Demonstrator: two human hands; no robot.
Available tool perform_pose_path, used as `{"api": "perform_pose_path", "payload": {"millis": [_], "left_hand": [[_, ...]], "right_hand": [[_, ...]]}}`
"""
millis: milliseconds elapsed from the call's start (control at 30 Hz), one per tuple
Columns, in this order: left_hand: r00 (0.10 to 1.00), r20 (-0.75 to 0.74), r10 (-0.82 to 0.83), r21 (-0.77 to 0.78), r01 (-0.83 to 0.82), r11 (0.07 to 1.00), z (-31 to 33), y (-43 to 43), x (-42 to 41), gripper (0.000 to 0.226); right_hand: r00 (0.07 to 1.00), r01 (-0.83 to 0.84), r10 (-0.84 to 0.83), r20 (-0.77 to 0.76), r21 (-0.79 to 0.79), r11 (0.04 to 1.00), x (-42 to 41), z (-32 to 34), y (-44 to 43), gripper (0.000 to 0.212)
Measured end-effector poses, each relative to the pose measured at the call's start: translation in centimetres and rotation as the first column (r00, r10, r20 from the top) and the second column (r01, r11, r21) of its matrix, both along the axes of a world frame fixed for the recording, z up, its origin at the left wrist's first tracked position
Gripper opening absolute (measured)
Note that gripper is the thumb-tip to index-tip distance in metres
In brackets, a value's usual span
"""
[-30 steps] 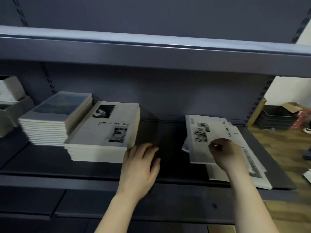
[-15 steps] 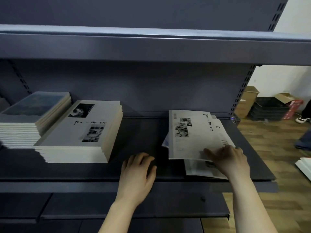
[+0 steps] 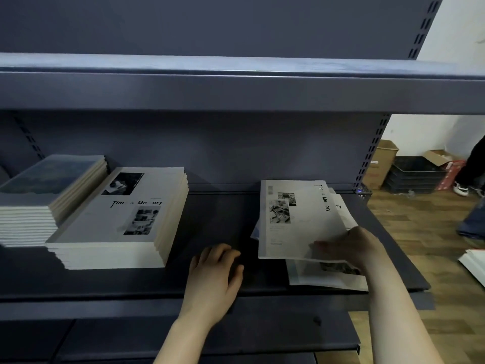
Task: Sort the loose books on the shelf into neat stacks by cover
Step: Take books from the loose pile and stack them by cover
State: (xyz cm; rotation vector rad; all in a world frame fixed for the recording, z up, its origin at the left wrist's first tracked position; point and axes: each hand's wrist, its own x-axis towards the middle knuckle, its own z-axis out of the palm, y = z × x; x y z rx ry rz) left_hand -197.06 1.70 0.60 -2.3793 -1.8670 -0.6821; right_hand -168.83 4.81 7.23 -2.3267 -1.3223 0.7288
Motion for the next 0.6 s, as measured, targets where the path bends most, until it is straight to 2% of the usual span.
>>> {"api": "perform_pose_path", "payload": {"millis": [67,167,267,333,433,500,600], "left_hand": [[1.0,0.005,0.0,-0.005,0.0,1.0,0.0,0.1,-0.1,0.037],[1.0,0.009,-0.002,-0.022,0.003,1.0,0.0,0.0,-0.2,0.037],[1.0,0.014,-0.005,-0.042,0.006,0.999,0.0,-0.1,-0.4,0.04],[1.0,0.014,-0.005,-0.048,0.005,0.999,0.1,-0.3,-0.4,0.042],[1.0,0.024,-0.018,-0.099,0.021,0.995,0.4,-0.6,-0.4,0.051],[0.999,0.037,-0.019,-0.14,0.024,0.99,0.7,-0.9,-0.4,0.052],[0.997,0.073,-0.019,-0.159,0.03,0.987,0.9,-1.2,-0.5,0.039]], "right_hand": [[1.0,-0.01,0.01,-0.017,0.006,1.0,0.1,-0.2,-0.1,0.063],[0.995,-0.019,0.024,-0.098,0.055,0.998,0.0,0.2,-0.7,0.04],[0.954,0.033,0.0,-0.301,0.104,0.994,-0.3,0.8,-1.3,0.016],[0.925,0.06,-0.014,-0.38,0.111,0.992,-0.4,0.9,-1.6,0.013],[0.884,0.106,-0.008,-0.467,0.185,0.977,-0.3,0.4,-1.8,0.021],[0.809,0.16,0.004,-0.588,0.226,0.961,-0.4,0.2,-2.2,0.018],[0.696,0.187,0.07,-0.715,0.274,0.943,-0.6,0.2,-2.8,0.015]]}}
